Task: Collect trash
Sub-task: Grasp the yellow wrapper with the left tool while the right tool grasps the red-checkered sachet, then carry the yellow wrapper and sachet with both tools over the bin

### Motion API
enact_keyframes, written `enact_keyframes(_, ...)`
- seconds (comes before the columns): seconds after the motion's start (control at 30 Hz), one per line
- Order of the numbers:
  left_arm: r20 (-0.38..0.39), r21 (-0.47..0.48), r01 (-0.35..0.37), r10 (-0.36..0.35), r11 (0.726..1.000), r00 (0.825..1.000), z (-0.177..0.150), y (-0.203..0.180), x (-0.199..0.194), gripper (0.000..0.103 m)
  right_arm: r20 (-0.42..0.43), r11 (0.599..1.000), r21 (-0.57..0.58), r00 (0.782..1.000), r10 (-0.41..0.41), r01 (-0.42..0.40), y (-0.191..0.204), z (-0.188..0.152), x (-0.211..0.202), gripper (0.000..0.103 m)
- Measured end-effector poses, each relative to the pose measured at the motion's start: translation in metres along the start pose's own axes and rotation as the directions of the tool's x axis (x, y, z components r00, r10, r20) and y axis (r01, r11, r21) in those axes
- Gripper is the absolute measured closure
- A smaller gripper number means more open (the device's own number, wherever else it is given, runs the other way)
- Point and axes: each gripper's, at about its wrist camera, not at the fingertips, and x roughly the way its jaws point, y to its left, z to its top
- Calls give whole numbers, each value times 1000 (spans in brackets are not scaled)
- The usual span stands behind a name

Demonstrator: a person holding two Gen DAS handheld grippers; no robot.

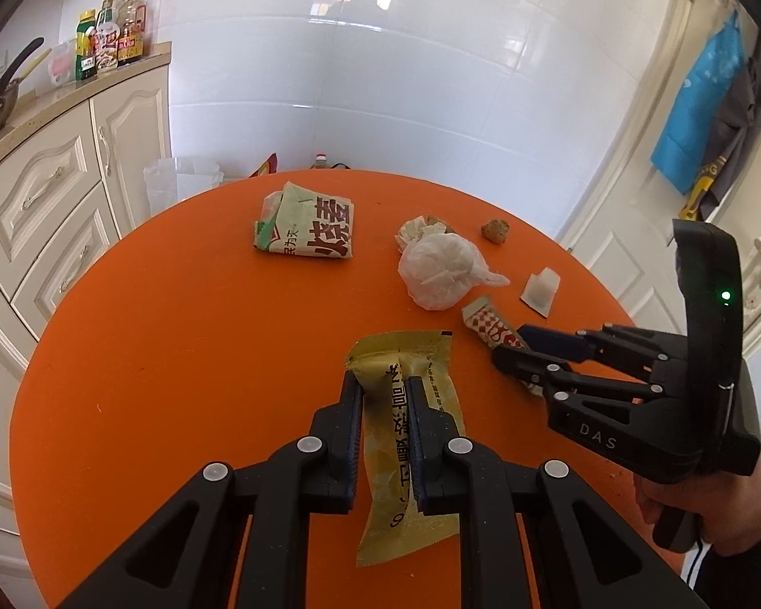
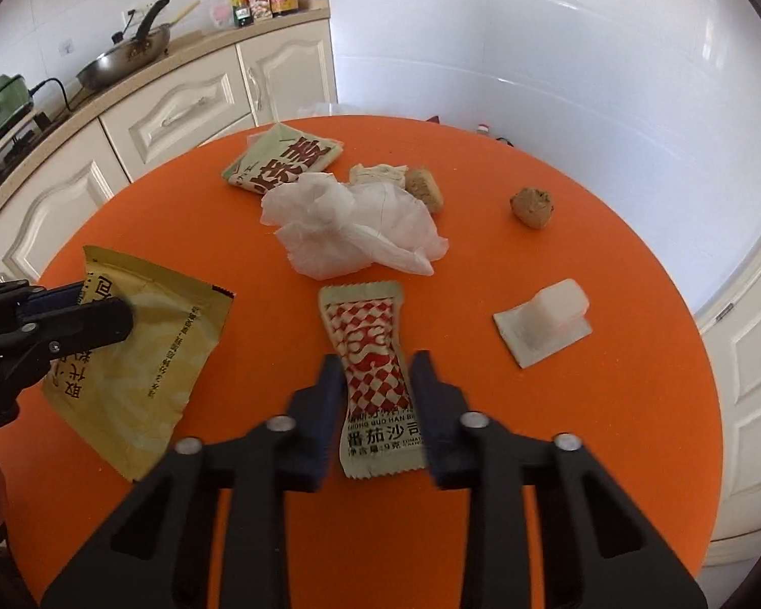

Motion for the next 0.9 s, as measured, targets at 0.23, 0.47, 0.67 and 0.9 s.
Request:
enact_keyframes(0.23,21,6,4,-4,1000,1000,-6,-16,-13,91,24,989,133,997,66,-69,-6,-21,-16,94)
enact_keyframes(0.47,45,33,29,-31,999,998,-16,-48,-33,91,78,972,218,994,75,-91,-19,-52,-59,94)
enact_keyframes(0.67,77,94,85,-92,992,993,-19,-91,-58,91,157,959,276,987,28,-71,-38,-74,-118,94)
enact_keyframes(0.9,92,201,166,-187,965,978,-22,-159,-83,91,225,938,346,971,-83,0,-65,-108,-186,94)
